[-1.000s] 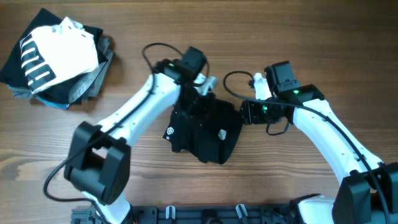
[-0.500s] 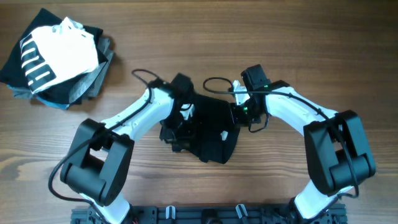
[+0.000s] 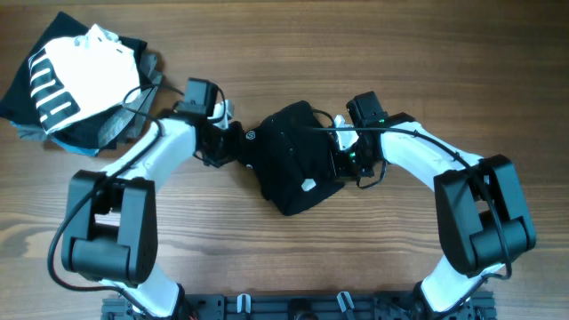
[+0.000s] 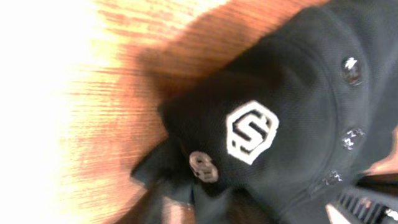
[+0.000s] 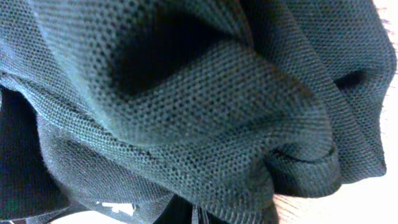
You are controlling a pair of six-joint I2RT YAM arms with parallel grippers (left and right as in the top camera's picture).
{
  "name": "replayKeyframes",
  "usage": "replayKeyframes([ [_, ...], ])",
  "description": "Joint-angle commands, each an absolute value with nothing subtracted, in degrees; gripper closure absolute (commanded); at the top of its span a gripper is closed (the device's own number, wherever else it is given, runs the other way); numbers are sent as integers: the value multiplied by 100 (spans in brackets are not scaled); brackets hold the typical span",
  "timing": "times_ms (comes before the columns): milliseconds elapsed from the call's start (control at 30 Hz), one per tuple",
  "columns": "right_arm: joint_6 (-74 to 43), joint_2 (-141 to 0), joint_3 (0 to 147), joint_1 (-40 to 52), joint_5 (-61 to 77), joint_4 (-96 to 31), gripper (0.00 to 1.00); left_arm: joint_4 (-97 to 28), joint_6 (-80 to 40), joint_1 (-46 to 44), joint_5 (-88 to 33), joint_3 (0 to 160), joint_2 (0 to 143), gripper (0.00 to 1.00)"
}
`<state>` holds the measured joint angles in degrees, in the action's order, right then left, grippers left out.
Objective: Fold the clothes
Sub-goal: 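Grasp the folded bundle's sides with both grippers and lift it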
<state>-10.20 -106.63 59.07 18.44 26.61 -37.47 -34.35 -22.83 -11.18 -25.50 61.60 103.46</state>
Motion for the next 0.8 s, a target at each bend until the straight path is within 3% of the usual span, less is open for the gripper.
replayKeyframes([
  [0,-906,-11002,5771,1813,2187,-3795,93,-4075,-2274,-965,-3153,6506,10283,19],
  [67,-917,-11002,5776,1813,2189,-3771,93,-4298,-2274,-993,-3151,6479,10307,2],
  [100,-917,-11002,5776,1813,2189,-3760,93,-4359,-2276,-1068,-3175,6401,10335,0],
  [300,-915,-11002,5776,1813,2189,-3750,92,-2853,-3293,-1326,-3730,5511,10667,0],
  [533,-915,-11004,5776,1813,2191,-3680,92,-1072,-3673,-1737,-3920,5349,11325,5],
  [600,-917,-11004,5776,1813,2191,-3664,92,-558,-3726,-1903,-3920,5352,11559,17],
  [633,-915,-11004,5776,1813,2189,-3667,92,-353,-3835,-1994,-3920,5352,11708,32],
  [700,-910,-11004,5776,1813,2185,-3667,92,-252,-3841,-2108,-3894,5352,11815,71],
  [767,-913,-11002,5776,1813,2141,-3688,92,-187,-3841,-2104,-3898,5354,11795,96],
])
